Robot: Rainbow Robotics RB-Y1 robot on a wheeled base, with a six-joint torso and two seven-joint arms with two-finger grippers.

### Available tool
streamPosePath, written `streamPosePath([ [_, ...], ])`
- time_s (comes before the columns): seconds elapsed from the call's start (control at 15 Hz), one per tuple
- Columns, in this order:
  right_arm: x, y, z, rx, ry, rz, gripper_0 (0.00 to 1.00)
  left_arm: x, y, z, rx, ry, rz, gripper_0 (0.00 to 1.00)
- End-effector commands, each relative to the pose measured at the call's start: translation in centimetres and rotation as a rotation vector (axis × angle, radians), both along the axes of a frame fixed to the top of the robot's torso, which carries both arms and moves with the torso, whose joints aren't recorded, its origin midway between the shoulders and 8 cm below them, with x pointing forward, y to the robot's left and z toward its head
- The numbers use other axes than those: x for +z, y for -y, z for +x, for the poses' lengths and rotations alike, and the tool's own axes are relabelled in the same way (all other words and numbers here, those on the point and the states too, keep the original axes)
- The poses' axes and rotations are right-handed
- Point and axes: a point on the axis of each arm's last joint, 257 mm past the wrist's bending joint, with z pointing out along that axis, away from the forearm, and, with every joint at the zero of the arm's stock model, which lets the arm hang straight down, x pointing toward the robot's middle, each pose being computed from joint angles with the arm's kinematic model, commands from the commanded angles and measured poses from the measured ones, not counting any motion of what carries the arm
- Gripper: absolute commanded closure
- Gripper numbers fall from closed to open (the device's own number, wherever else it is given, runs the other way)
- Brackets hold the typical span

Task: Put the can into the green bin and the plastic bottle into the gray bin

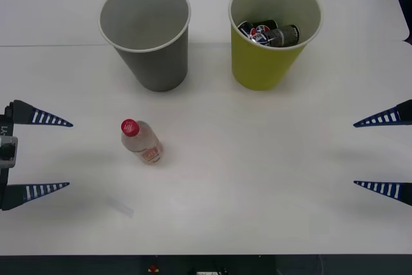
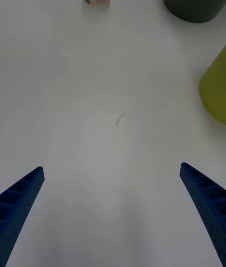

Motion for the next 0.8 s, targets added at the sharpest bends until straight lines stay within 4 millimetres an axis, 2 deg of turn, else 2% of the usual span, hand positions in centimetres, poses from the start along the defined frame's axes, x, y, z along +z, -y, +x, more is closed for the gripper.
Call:
streamPosePath([
  [0.07,0.0,0.0,0.0,0.0,0.0,0.0,0.0,0.0,0.0,0.0,0.0,0.0,0.0,0.0],
  [0.13,0.0,0.0,0.0,0.0,0.0,0.0,0.0,-0.9,-0.3,-0.4,0.015,-0.019,-0.01,0.0],
  [0.47,0.0,0.0,0.0,0.0,0.0,0.0,0.0,-0.6,-1.0,0.0,0.035,0.001,-0.009,0.0],
  [0.67,0.0,0.0,0.0,0.0,0.0,0.0,0.0,-1.0,-2.2,0.6,0.078,-0.015,-0.044,0.0],
  [0.8,0.0,0.0,0.0,0.0,0.0,0.0,0.0,-1.7,-2.1,0.6,0.086,-0.045,-0.083,0.0],
])
